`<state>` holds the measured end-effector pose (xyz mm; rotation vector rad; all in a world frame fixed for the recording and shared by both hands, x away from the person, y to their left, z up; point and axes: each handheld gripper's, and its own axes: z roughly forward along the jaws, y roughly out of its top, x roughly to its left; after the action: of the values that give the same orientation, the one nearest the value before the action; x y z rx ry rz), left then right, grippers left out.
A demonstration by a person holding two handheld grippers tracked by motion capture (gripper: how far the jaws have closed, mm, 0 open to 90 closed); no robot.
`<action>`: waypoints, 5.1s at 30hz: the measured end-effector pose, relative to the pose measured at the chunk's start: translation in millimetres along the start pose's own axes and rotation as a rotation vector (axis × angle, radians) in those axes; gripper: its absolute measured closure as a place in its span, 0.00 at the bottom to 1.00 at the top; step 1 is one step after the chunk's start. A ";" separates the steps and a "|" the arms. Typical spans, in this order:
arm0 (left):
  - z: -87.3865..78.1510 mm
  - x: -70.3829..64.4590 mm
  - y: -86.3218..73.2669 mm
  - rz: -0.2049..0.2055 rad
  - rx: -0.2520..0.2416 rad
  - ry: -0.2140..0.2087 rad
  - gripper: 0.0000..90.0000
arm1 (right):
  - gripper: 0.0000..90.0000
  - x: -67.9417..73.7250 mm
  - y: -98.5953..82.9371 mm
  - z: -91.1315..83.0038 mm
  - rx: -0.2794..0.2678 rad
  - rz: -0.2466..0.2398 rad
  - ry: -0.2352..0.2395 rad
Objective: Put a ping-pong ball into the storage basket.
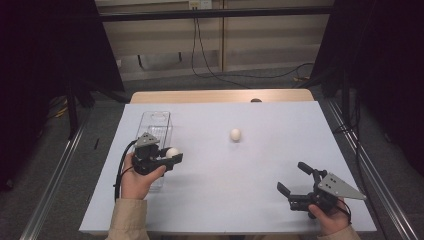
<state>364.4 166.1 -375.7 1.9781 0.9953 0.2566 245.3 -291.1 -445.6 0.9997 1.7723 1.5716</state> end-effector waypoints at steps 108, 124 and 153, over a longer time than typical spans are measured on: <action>-8.7 39.7 -0.9 -0.042 -0.018 0.174 0.57 | 0.02 -1.4 -0.2 0.6 -0.002 0.002 0.000; -5.0 46.8 -6.4 -0.045 0.003 0.213 0.57 | 0.02 -1.5 -0.2 0.6 0.002 0.005 -0.001; -1.7 55.2 -9.4 -0.053 0.013 0.268 0.57 | 0.02 -1.7 0.0 0.3 -0.002 0.008 -0.002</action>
<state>394.7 210.2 -392.5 1.9601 1.2197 0.4967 246.6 -292.3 -445.8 1.0076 1.7676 1.5764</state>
